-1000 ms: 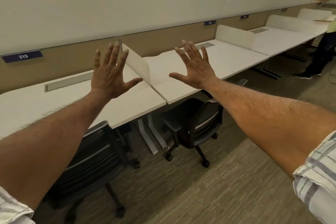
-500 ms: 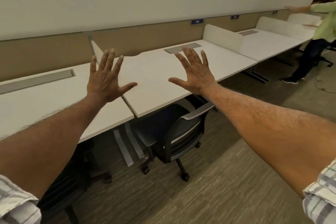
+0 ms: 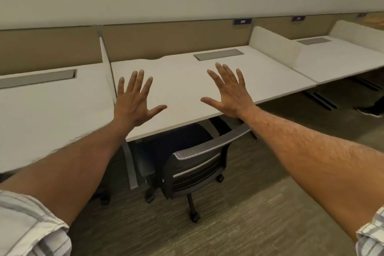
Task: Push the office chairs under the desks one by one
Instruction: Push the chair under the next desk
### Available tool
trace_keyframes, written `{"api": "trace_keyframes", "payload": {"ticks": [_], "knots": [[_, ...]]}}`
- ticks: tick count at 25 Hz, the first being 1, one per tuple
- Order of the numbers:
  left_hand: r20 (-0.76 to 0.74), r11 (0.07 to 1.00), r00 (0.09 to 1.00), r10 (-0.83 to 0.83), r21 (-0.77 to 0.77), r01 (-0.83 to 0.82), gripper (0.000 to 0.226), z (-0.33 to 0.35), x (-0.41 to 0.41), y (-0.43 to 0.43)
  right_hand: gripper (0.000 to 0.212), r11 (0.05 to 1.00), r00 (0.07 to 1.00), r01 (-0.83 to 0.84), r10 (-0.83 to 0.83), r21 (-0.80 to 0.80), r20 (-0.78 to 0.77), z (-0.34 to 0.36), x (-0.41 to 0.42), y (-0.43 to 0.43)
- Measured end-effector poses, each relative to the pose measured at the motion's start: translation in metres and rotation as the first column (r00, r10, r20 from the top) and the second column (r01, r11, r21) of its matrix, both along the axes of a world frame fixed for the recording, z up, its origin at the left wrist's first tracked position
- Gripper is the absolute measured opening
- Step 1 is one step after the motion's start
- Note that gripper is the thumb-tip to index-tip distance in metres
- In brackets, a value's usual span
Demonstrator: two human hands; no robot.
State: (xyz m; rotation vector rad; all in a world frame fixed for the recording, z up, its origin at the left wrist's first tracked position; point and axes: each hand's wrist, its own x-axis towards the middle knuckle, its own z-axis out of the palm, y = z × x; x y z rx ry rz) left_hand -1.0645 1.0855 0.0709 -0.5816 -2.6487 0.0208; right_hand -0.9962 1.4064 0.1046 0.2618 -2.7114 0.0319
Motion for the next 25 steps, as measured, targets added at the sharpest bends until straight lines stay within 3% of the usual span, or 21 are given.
{"api": "trace_keyframes", "payload": {"ticks": [3, 10, 17, 19, 22, 25], "knots": [[0.059, 0.994, 0.993, 0.099, 0.030, -0.101, 0.107, -0.017, 0.020, 0.043, 0.096, 0.997, 0.997, -0.053, 0.055, -0.051, 0.049, -0.013, -0.006, 0.060], [0.369, 0.982, 0.916, 0.157, 0.042, -0.185, 0.115, -0.067, 0.087, 0.131, 0.094, 0.988, 0.930, -0.139, 0.155, -0.073, 0.335, -0.069, -0.009, 0.139], [0.708, 0.982, 0.691, 0.142, -0.012, -0.189, 0.123, -0.126, 0.070, 0.183, 0.095, 0.980, 0.836, -0.184, 0.199, -0.081, 0.511, -0.117, -0.046, 0.167], [0.732, 0.982, 0.663, 0.158, -0.046, -0.183, 0.123, -0.146, 0.069, 0.195, 0.095, 0.979, 0.774, -0.166, 0.203, -0.117, 0.600, -0.134, -0.054, 0.177], [0.665, 0.981, 0.722, 0.189, -0.096, -0.169, 0.119, -0.165, 0.072, 0.205, 0.099, 0.982, 0.615, -0.153, 0.184, -0.112, 0.767, -0.156, -0.064, 0.186], [0.676, 0.978, 0.708, 0.203, -0.103, -0.183, 0.111, -0.163, 0.065, 0.216, 0.108, 0.972, 0.507, -0.221, 0.182, -0.077, 0.842, -0.176, -0.070, 0.189]]}}
